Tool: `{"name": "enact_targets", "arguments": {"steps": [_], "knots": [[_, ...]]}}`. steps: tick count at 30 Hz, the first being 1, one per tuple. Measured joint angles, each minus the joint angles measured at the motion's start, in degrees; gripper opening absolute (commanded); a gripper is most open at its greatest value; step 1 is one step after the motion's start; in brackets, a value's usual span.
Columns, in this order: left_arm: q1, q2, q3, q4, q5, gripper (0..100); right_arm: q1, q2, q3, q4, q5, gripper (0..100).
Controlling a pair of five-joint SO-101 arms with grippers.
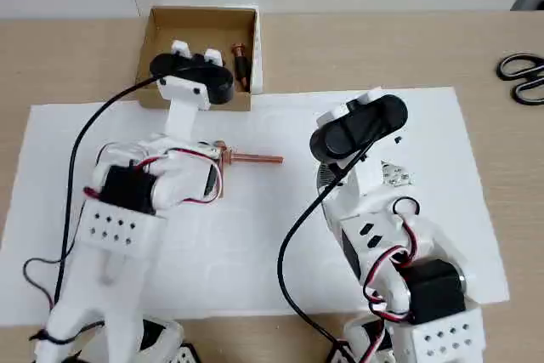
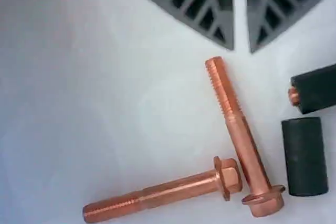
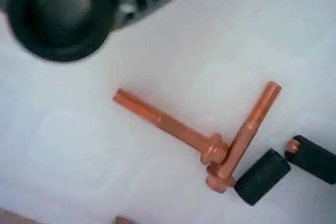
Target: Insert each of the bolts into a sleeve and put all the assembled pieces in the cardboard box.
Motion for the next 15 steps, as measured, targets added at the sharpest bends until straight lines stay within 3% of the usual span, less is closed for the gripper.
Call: {"name": "enact_targets", "arguments": {"steps": [8,15], "knots": [[0.1,1.1,-0.7,0.0,0.8,1,-0.1,-11.9,0.0,6.0,1.1,0.4],[0.1,1.1,-0.7,0.0,0.8,1,0.0,-24.5,-0.1,9.1,16.9,0.3]]}}
